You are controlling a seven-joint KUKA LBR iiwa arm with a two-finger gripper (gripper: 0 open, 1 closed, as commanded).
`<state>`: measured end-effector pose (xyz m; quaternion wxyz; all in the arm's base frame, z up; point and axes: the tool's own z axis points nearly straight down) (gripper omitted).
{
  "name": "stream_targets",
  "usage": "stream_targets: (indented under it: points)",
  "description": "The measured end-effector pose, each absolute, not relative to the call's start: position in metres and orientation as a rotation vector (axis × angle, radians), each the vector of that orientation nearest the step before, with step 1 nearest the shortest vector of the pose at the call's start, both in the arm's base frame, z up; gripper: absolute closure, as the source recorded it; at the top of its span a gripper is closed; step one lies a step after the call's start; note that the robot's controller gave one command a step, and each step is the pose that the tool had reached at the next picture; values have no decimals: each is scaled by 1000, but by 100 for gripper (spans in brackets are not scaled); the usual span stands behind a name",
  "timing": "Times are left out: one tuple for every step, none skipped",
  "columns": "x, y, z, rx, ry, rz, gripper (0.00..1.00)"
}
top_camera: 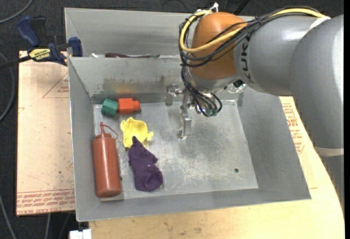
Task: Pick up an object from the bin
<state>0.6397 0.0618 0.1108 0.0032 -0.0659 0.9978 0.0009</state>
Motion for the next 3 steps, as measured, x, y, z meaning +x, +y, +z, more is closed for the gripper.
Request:
stream_targets:
  points:
    - [593, 61, 95, -185, 3134, 3, 0]
    - [588, 76, 89, -149, 3140, 4, 0]
    - [592, 97, 82, -280, 3118, 3, 0]
